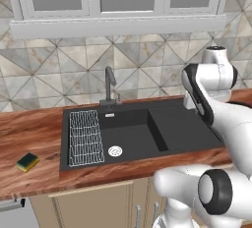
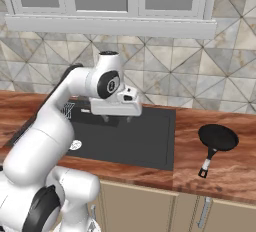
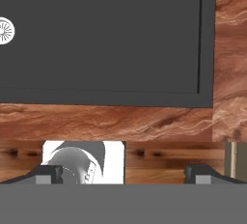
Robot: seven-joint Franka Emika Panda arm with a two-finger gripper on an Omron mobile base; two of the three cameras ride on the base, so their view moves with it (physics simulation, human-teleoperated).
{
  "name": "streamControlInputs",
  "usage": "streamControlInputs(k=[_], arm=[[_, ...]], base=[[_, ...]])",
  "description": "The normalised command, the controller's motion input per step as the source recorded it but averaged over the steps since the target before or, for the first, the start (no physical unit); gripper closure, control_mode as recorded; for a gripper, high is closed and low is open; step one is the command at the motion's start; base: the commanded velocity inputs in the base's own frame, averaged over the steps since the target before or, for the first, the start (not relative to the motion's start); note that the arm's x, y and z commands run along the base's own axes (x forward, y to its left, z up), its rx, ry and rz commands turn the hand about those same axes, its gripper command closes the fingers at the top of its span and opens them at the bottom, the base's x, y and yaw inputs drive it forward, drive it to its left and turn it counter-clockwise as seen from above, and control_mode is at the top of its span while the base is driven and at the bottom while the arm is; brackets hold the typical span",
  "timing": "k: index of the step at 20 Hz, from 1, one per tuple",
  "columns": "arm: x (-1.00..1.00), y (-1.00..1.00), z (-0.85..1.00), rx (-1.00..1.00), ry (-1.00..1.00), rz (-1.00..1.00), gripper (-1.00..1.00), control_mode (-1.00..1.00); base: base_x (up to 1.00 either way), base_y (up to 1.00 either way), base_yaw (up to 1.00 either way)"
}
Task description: Pick the pan and sponge and place them into the sink. Then turn on the water.
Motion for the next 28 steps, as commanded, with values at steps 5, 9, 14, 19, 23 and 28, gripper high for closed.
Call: streamControlInputs(k=[5, 9, 14, 19, 23, 28], arm=[[-0.01, -0.31, -0.17, 0.02, 0.04, 0.0, -1.0, -1.0], [-0.03, -0.31, -0.2, 0.03, 0.02, 0.0, -1.0, -1.0], [-0.01, -0.29, -0.18, 0.03, 0.01, 0.0, -1.0, -1.0], [0.0, -0.28, -0.17, 0.01, 0.0, 0.0, -1.0, -1.0], [0.0, -0.32, -0.13, 0.01, 0.01, 0.0, -1.0, -1.0], [0.0, -0.32, -0.13, 0.01, 0.0, 0.0, -1.0, -1.0]], base=[[0.0, 0.0, 0.0], [0.0, 0.0, 0.0], [0.0, 0.0, 0.0], [0.0, 0.0, 0.0], [0.0, 0.0, 0.0], [0.0, 0.0, 0.0]])
